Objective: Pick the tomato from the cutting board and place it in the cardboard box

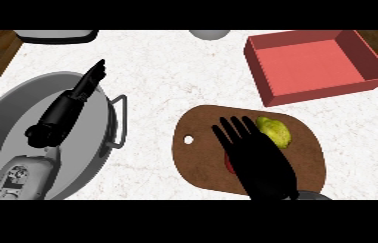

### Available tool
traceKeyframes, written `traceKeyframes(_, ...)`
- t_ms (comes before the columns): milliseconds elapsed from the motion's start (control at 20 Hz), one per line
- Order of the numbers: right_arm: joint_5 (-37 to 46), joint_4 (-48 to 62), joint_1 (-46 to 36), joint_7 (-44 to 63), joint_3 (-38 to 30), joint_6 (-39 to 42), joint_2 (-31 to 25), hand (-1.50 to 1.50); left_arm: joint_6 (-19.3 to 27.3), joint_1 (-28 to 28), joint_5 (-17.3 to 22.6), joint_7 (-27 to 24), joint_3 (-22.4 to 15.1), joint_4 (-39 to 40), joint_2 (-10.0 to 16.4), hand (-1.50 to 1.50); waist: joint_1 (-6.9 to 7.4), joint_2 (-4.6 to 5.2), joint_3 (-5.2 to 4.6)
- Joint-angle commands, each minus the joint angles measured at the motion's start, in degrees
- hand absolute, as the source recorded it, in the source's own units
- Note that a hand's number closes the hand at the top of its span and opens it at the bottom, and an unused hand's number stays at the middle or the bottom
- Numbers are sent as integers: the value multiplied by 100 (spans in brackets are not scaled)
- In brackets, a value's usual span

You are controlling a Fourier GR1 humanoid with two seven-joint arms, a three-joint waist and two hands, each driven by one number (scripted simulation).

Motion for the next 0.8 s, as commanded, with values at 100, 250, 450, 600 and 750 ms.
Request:
traceKeyframes(100,470,435,69,-325,-36,38,593,-150,-13,115,-275,151,14,-284,-267,0,12,-2,0)
traceKeyframes(250,596,842,285,-1183,-266,-417,61,-150,-82,-57,-232,292,129,-208,-291,0,3,3,1)
traceKeyframes(450,885,423,468,-700,-341,135,440,-150,-209,102,-315,450,234,-564,-336,0,-4,-5,0)
traceKeyframes(600,1086,887,378,-1136,-523,-161,201,-150,-260,47,-508,-296,316,189,-331,0,-16,6,-1)
traceKeyframes(750,1509,866,692,-980,-231,-249,572,-150,-212,64,-699,-164,234,53,-518,0,-10,-1,-1)
